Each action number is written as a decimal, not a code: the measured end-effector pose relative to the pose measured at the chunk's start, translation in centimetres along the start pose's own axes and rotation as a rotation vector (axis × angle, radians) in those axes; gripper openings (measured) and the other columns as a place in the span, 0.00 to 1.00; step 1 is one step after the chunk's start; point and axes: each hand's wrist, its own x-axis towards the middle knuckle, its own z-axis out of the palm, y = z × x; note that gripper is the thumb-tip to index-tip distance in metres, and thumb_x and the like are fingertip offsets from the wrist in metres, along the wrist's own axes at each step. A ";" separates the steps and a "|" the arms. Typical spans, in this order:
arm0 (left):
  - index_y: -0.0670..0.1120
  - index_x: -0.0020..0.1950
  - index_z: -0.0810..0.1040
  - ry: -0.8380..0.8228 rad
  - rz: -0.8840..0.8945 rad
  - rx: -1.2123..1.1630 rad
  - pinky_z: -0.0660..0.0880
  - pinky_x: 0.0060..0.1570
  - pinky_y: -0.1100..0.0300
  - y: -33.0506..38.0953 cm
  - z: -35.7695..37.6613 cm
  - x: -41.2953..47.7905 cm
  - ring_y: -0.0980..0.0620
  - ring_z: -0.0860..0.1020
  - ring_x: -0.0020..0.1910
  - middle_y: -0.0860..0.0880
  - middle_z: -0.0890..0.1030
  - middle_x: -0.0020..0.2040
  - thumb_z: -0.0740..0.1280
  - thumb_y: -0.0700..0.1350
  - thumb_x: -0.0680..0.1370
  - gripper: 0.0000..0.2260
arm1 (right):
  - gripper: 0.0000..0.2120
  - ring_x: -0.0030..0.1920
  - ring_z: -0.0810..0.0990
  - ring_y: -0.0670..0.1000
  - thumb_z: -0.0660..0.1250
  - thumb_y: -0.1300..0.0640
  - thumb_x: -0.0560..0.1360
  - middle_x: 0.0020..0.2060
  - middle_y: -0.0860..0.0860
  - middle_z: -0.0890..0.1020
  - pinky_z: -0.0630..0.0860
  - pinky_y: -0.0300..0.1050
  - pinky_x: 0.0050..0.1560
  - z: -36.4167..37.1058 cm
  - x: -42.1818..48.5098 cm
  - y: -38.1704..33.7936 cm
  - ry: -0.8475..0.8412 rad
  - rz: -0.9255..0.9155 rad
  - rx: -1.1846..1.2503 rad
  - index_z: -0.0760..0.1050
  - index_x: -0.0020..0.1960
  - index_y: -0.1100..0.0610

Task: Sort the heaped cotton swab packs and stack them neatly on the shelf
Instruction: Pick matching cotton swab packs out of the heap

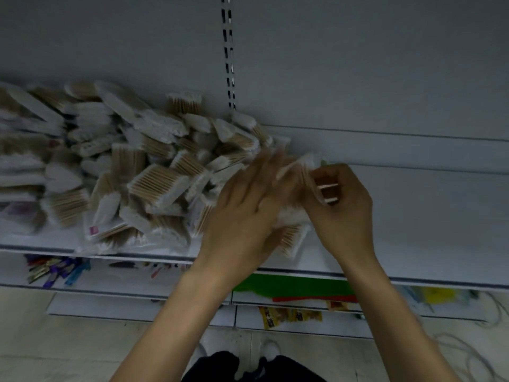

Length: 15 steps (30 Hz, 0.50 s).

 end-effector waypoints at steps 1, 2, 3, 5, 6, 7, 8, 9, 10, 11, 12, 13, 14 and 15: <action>0.47 0.76 0.55 -0.007 0.088 0.034 0.59 0.71 0.49 0.1 0.2 0.4 0.44 0.58 0.75 0.44 0.61 0.76 0.67 0.46 0.75 0.33 | 0.05 0.40 0.79 0.41 0.69 0.61 0.74 0.39 0.44 0.81 0.74 0.31 0.40 -0.2 -0.6 -0.6 -0.056 0.101 0.113 0.77 0.44 0.52; 0.48 0.76 0.56 -0.018 0.143 0.033 0.61 0.70 0.48 0.1 0.4 0.7 0.44 0.60 0.75 0.43 0.64 0.75 0.67 0.45 0.76 0.32 | 0.04 0.41 0.81 0.43 0.67 0.62 0.74 0.39 0.47 0.83 0.77 0.35 0.42 -0.4 -1.0 -1.1 -0.125 0.197 0.240 0.79 0.45 0.54; 0.48 0.76 0.57 -0.033 0.159 0.013 0.64 0.69 0.47 0.1 0.5 0.9 0.44 0.62 0.74 0.44 0.67 0.74 0.68 0.44 0.75 0.32 | 0.05 0.44 0.83 0.47 0.66 0.63 0.75 0.41 0.51 0.84 0.79 0.40 0.44 -0.6 -1.4 -1.4 -0.189 0.285 0.358 0.80 0.48 0.57; 0.49 0.74 0.60 -0.084 0.085 -0.092 0.70 0.64 0.48 -0.5 0.4 0.7 0.44 0.68 0.69 0.43 0.72 0.70 0.71 0.40 0.72 0.33 | 0.08 0.46 0.84 0.52 0.65 0.60 0.75 0.44 0.54 0.85 0.81 0.45 0.47 -1.4 -1.7 -1.4 -0.259 0.407 0.545 0.81 0.51 0.58; 0.50 0.72 0.62 -0.101 -0.001 -0.182 0.74 0.59 0.50 -0.7 0.0 0.5 0.44 0.73 0.65 0.44 0.75 0.66 0.72 0.39 0.71 0.33 | 0.09 0.46 0.84 0.52 0.63 0.58 0.76 0.44 0.54 0.85 0.81 0.45 0.46 -1.8 -1.8 -1.3 -0.265 0.432 0.593 0.81 0.51 0.56; 0.53 0.68 0.63 -0.100 -0.101 -0.273 0.77 0.51 0.51 -0.8 -0.4 0.1 0.45 0.77 0.59 0.45 0.78 0.61 0.72 0.41 0.70 0.30 | 0.10 0.45 0.84 0.52 0.61 0.57 0.78 0.44 0.53 0.85 0.80 0.45 0.46 -2.2 -1.9 -0.7 -0.258 0.423 0.591 0.81 0.51 0.55; 0.55 0.62 0.63 -0.087 -0.192 -0.349 0.77 0.44 0.52 -0.8 -0.9 -0.3 0.47 0.79 0.52 0.50 0.79 0.55 0.71 0.44 0.71 0.25 | 0.10 0.46 0.84 0.50 0.60 0.56 0.79 0.45 0.50 0.85 0.79 0.44 0.47 -2.6 -2.2 0.0 -0.240 0.366 0.502 0.80 0.52 0.53; 0.57 0.57 0.64 -0.069 -0.275 -0.415 0.76 0.40 0.53 -0.6 -1.2 -0.8 0.52 0.79 0.48 0.56 0.79 0.50 0.69 0.45 0.71 0.20 | 0.08 0.49 0.82 0.46 0.63 0.54 0.78 0.47 0.46 0.85 0.78 0.41 0.50 -2.9 -2.5 1.2 -0.231 0.263 0.343 0.79 0.54 0.50; 0.58 0.52 0.65 -0.041 -0.352 -0.487 0.75 0.40 0.55 -0.4 -1.4 -1.4 0.58 0.79 0.45 0.61 0.78 0.46 0.69 0.45 0.72 0.16 | 0.09 0.53 0.79 0.40 0.67 0.51 0.76 0.50 0.41 0.83 0.74 0.36 0.55 -3.2 -2.8 2.3 -0.264 0.137 0.147 0.78 0.56 0.47; 0.58 0.49 0.66 -0.008 -0.422 -0.559 0.75 0.39 0.62 -0.1 -1.6 -1.9 0.62 0.78 0.43 0.63 0.79 0.45 0.70 0.43 0.72 0.15 | 0.16 0.57 0.74 0.35 0.71 0.47 0.72 0.56 0.36 0.79 0.68 0.29 0.58 -3.4 -3.1 3.2 -0.331 0.007 -0.063 0.75 0.59 0.44; 0.57 0.48 0.69 0.028 -0.481 -0.632 0.73 0.38 0.68 0.2 -1.8 -2.6 0.66 0.78 0.43 0.66 0.79 0.45 0.70 0.41 0.72 0.14 | 0.24 0.61 0.69 0.34 0.73 0.43 0.69 0.61 0.34 0.73 0.61 0.26 0.60 -3.3 -3.2 4.3 -0.412 -0.129 -0.237 0.73 0.63 0.42; 0.57 0.48 0.72 0.066 -0.522 -0.702 0.72 0.40 0.72 0.6 -2.0 -3.1 0.67 0.78 0.43 0.66 0.80 0.45 0.71 0.41 0.72 0.14 | 0.30 0.64 0.65 0.36 0.73 0.41 0.66 0.64 0.36 0.69 0.57 0.27 0.63 -3.1 -3.1 5.6 -0.487 -0.259 -0.380 0.71 0.66 0.43; 0.56 0.49 0.75 0.101 -0.564 -0.765 0.73 0.42 0.72 1.0 -2.0 -3.7 0.66 0.79 0.44 0.65 0.81 0.45 0.71 0.41 0.71 0.12 | 0.33 0.68 0.63 0.40 0.72 0.40 0.65 0.67 0.40 0.67 0.54 0.31 0.67 -2.6 -2.9 6.7 -0.548 -0.358 -0.483 0.70 0.68 0.46; 0.55 0.50 0.78 0.134 -0.615 -0.826 0.74 0.44 0.71 1.4 -2.1 -4.2 0.64 0.80 0.46 0.62 0.82 0.46 0.73 0.41 0.71 0.12 | 0.34 0.70 0.62 0.46 0.72 0.41 0.66 0.70 0.44 0.67 0.54 0.38 0.69 -2.1 -2.8 7.6 -0.588 -0.412 -0.551 0.70 0.69 0.49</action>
